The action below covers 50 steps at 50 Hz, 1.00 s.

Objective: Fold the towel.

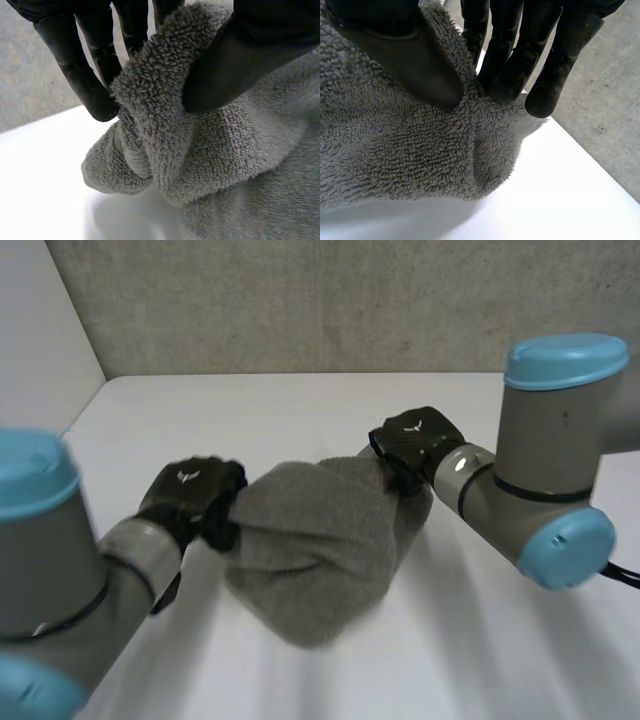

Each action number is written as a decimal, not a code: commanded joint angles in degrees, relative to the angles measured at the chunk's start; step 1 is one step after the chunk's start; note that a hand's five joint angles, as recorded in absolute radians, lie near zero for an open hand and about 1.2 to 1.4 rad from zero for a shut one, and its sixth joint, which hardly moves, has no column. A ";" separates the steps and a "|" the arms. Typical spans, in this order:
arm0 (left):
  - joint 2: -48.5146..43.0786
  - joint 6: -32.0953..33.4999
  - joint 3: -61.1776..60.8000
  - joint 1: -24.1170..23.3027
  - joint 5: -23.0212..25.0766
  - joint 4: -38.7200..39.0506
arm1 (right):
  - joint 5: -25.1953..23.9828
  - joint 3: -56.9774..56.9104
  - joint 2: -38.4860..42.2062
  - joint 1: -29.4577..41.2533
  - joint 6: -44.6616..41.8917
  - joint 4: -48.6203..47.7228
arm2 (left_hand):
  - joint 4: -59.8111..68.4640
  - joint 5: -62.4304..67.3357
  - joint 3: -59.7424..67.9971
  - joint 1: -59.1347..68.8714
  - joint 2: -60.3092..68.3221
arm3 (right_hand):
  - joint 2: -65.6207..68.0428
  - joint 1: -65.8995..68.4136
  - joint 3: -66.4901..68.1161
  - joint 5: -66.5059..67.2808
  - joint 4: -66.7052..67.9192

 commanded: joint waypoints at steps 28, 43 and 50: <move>-4.66 0.40 4.06 -2.13 9.64 4.87 | -2.34 28.29 -15.12 3.37 -21.86 -4.49 | -63.56 -70.98 -64.97 -56.47 -58.83 | 7.02 6.58 4.08 5.31 3.82; -22.02 11.75 19.72 -2.83 9.64 -11.66 | -2.60 30.58 -16.70 2.40 -22.13 -12.93 | -6.47 -13.88 -7.88 0.62 -1.73 | 7.02 6.58 4.08 5.31 3.82; -18.25 11.23 30.50 -2.04 8.77 -10.52 | -5.15 22.33 -16.79 3.02 -20.73 -33.42 | -6.39 -13.81 -7.80 0.70 -1.65 | 7.02 6.58 4.08 5.31 3.82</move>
